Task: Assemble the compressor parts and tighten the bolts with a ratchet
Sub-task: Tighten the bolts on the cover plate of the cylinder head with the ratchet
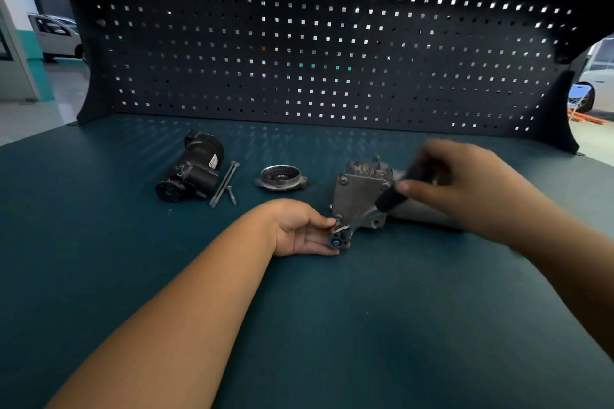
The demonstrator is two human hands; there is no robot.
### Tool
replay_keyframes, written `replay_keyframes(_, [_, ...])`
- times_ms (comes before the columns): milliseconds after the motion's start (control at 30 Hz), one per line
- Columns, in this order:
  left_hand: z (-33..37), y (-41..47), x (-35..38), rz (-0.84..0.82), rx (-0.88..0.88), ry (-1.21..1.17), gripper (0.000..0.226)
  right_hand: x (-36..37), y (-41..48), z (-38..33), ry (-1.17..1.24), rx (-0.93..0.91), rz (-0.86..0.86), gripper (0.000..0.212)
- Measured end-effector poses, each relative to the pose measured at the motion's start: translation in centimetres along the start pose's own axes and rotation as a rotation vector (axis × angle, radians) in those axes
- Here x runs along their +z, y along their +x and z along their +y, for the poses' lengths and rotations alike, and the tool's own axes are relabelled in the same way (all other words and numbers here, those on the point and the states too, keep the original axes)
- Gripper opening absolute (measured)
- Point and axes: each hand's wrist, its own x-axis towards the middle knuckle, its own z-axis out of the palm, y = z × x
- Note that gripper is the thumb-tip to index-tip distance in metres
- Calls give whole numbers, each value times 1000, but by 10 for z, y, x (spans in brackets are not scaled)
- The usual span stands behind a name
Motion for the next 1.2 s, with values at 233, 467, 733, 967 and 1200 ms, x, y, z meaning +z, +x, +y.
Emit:
replay_keyframes(233, [-1, 0, 2, 53, -5, 13, 17, 29, -49, 41, -111, 176, -255, 18])
replay_keyframes(467, [-3, 1, 4, 67, 18, 15, 16, 27, -36, 40, -225, 142, -435, 17])
replay_keyframes(733, [-2, 2, 2, 36, 26, 1, 22, 7, 28, -40, -5, -110, -50, 18])
replay_keyframes(967, [-3, -1, 4, 56, 82, 15, 29, 58, 56, -96, -174, -425, -116, 24])
replay_keyframes(1200, [-2, 1, 3, 27, 35, -31, 23, 14, 42, -50, -63, -263, -16, 20])
